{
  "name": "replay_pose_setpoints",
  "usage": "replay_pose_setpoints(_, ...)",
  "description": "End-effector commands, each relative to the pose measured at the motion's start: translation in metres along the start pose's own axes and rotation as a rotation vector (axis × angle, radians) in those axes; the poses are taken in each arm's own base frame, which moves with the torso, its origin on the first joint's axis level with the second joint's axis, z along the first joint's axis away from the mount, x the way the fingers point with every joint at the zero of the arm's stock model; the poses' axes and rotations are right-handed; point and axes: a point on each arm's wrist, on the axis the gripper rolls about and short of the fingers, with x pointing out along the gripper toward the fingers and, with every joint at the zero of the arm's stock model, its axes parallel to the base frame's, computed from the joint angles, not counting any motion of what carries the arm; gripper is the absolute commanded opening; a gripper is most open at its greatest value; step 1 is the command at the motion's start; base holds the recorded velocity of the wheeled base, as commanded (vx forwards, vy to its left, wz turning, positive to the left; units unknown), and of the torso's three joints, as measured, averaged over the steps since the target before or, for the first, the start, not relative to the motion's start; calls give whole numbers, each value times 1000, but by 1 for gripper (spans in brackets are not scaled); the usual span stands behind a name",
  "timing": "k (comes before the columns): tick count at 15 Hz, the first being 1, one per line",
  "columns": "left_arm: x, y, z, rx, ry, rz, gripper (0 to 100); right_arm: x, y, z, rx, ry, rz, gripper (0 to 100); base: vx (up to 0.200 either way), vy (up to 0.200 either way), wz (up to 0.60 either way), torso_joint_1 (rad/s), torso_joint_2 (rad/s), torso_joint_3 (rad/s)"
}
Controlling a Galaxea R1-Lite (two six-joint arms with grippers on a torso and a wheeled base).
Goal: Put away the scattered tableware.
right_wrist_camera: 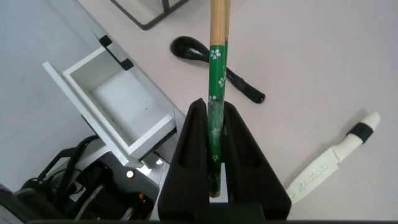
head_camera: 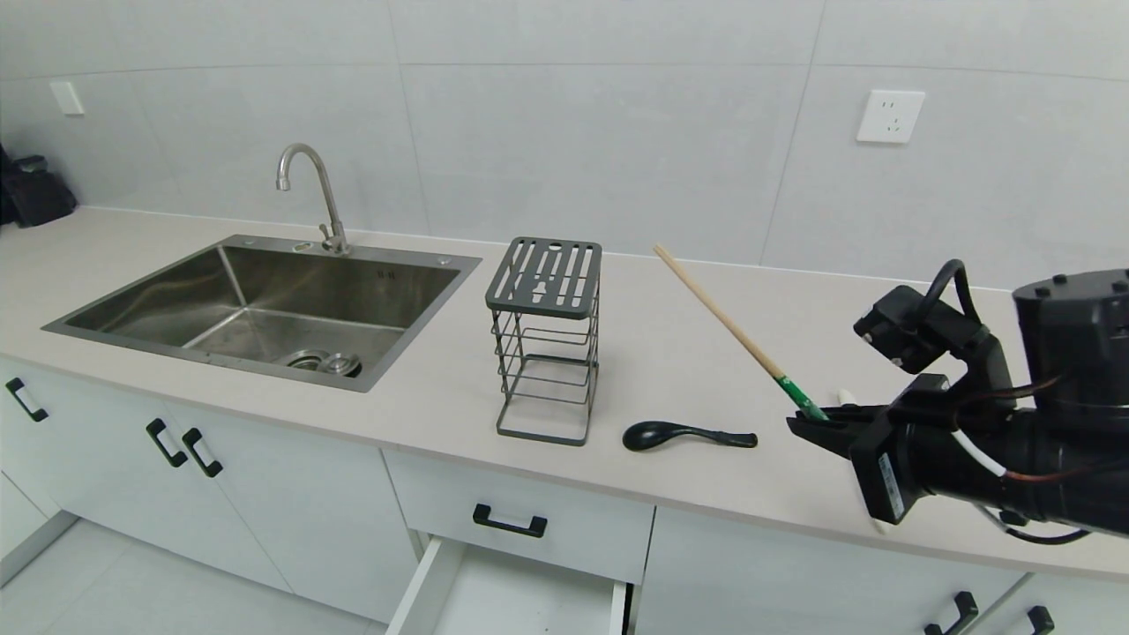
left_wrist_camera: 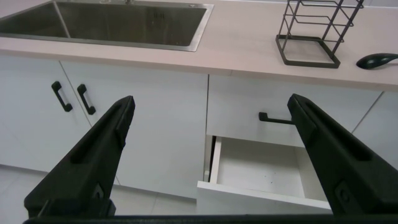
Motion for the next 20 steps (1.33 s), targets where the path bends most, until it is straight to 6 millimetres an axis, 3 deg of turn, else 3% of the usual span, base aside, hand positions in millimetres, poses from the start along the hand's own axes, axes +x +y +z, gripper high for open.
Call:
replay_pose_setpoints(1, 0, 0, 0, -1, 2, -1, 100, -4, 5, 1, -13, -15, 18, 0, 0, 0, 0, 0, 0, 0)
replay_pose_setpoints(7, 0, 0, 0, 1, 2, 0, 100, 7, 39, 0, -175, 0, 228, 0, 0, 0, 0, 0, 0, 0)
replay_pose_setpoints(15, 0, 0, 0, -1, 2, 0, 100, 24, 56, -6, -245, 60, 290, 0, 0, 0, 0, 0, 0, 0)
replay_pose_setpoints(20, 0, 0, 0, -1, 2, 0, 100, 40, 71, 4, -275, 55, 328, 0, 0, 0, 0, 0, 0, 0)
